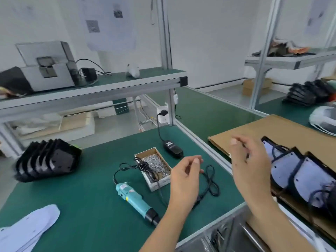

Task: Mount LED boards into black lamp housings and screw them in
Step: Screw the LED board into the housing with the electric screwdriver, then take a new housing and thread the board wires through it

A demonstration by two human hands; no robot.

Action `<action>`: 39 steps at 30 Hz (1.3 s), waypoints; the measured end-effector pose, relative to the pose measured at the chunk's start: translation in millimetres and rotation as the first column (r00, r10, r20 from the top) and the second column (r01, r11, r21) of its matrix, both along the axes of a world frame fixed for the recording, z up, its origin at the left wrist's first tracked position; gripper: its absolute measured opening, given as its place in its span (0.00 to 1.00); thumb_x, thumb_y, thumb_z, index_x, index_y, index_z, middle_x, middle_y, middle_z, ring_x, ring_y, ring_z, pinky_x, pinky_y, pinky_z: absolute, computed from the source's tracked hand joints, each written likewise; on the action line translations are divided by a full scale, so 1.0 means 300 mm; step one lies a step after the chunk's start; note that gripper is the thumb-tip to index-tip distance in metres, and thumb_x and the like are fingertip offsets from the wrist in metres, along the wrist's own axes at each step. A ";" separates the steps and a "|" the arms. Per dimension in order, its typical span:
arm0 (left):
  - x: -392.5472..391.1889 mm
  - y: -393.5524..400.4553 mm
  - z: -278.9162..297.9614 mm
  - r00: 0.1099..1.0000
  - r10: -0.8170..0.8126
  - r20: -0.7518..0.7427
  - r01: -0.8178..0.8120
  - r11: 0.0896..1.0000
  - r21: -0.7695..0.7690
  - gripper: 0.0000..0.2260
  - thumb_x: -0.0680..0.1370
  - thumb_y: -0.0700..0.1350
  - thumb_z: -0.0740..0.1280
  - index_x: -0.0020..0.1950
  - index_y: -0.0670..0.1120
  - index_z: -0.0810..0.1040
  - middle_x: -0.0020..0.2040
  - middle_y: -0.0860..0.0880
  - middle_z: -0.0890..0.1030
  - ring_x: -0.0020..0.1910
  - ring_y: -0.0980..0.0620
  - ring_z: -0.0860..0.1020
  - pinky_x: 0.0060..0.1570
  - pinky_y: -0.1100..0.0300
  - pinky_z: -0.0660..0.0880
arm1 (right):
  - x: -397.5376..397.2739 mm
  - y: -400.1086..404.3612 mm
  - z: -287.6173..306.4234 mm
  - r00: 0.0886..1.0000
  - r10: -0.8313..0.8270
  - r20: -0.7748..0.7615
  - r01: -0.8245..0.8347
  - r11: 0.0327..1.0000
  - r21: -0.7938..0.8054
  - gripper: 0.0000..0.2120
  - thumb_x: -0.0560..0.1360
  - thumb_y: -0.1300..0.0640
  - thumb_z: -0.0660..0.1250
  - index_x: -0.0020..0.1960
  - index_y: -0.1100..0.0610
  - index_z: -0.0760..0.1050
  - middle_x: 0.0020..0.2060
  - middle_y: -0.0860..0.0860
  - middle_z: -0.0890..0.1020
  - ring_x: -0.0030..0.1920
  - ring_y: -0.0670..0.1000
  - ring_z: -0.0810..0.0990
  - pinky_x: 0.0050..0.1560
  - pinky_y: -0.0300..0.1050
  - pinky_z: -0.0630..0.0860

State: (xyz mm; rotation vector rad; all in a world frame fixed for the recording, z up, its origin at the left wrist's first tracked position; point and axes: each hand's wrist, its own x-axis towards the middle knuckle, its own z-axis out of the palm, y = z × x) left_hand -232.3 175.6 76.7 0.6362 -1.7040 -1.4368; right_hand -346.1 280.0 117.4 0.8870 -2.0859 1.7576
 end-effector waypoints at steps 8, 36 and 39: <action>0.730 -0.381 -0.130 0.789 0.590 0.171 -0.609 0.788 0.090 0.19 0.87 0.52 0.59 0.45 0.56 0.87 0.45 0.55 0.88 0.42 0.53 0.85 0.49 0.58 0.75 | 0.604 -0.557 -0.174 0.767 0.625 0.145 -0.639 0.725 0.256 0.10 0.82 0.51 0.67 0.61 0.50 0.81 0.55 0.40 0.82 0.60 0.42 0.77 0.64 0.45 0.74; 0.938 -0.528 -0.362 0.666 0.669 0.329 -0.682 0.725 -0.095 0.14 0.83 0.45 0.66 0.37 0.47 0.80 0.35 0.45 0.81 0.35 0.43 0.78 0.40 0.49 0.76 | 1.043 -1.475 -0.348 0.675 0.712 0.192 -0.663 0.471 0.582 0.22 0.84 0.54 0.64 0.76 0.57 0.69 0.71 0.55 0.74 0.65 0.61 0.77 0.62 0.53 0.74; 0.939 -0.526 -0.365 0.666 0.677 0.313 -0.685 0.721 -0.102 0.12 0.82 0.46 0.66 0.39 0.51 0.80 0.35 0.46 0.81 0.34 0.44 0.78 0.39 0.51 0.76 | 1.041 -1.507 -0.357 0.689 0.707 0.157 -0.625 0.470 0.623 0.15 0.83 0.55 0.65 0.68 0.58 0.75 0.63 0.55 0.79 0.60 0.62 0.79 0.55 0.52 0.76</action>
